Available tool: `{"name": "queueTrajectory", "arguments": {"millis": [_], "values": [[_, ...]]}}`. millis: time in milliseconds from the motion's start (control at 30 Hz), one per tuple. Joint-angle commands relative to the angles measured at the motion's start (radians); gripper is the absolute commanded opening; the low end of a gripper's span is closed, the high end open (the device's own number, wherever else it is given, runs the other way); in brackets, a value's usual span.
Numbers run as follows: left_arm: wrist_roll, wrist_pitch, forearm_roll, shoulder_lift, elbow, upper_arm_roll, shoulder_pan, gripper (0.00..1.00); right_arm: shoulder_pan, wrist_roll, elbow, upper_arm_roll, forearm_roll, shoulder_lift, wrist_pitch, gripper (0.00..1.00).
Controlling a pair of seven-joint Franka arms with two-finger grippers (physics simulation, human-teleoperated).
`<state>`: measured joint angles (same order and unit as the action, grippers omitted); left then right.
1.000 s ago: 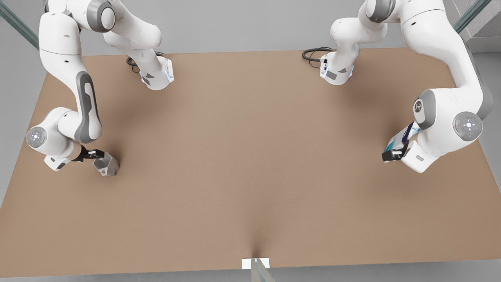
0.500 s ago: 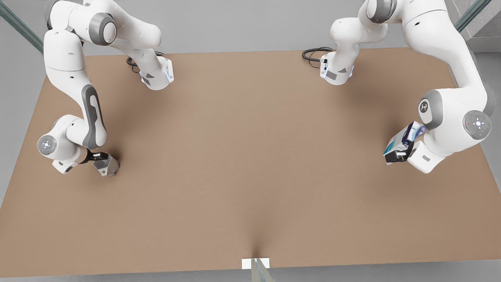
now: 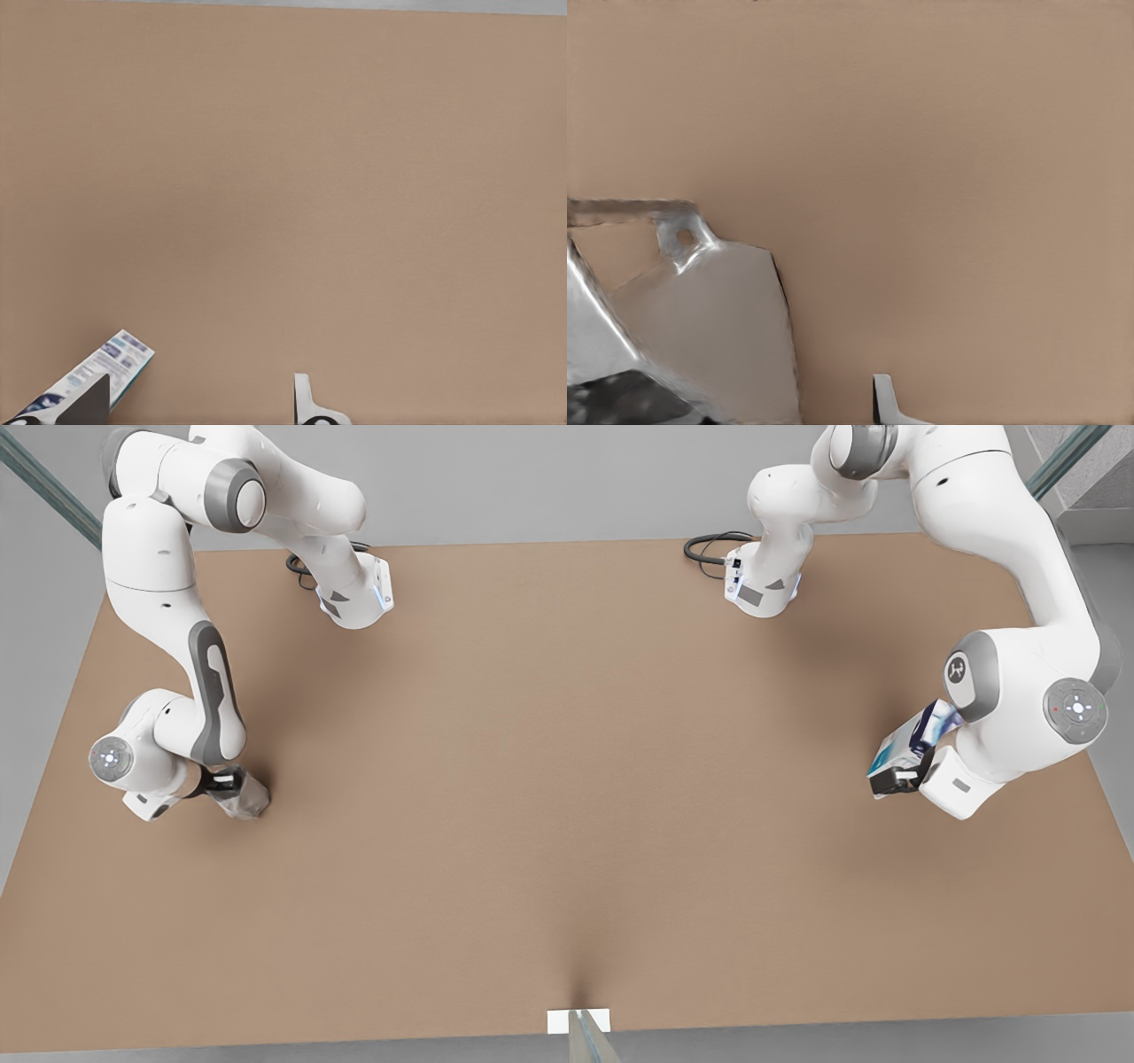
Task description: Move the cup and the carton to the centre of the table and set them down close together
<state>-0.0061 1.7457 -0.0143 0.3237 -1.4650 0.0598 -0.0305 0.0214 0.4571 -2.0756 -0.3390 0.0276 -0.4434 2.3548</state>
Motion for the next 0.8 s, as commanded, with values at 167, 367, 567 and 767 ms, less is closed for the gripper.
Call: {"name": "queueTrajectory", "arguments": {"millis": [167,367,567,767], "values": [[0.0,0.002,-0.001,0.0,0.0,0.0,0.0,1.0,-0.009,0.0,0.026,0.0,0.0,-0.02,-0.015,0.28],[0.002,0.005,-0.01,0.001,0.0,0.002,0.001,1.0,-0.015,0.0,0.052,0.0,0.0,-0.018,-0.063,0.21],[0.002,0.005,-0.01,0.003,0.0,0.002,0.001,1.0,-0.015,0.0,0.057,0.0,0.0,-0.02,-0.068,0.21],[0.002,0.005,-0.01,0.003,0.0,0.002,0.001,1.0,-0.017,0.002,0.095,0.002,0.0,-0.018,-0.115,0.21]]}}
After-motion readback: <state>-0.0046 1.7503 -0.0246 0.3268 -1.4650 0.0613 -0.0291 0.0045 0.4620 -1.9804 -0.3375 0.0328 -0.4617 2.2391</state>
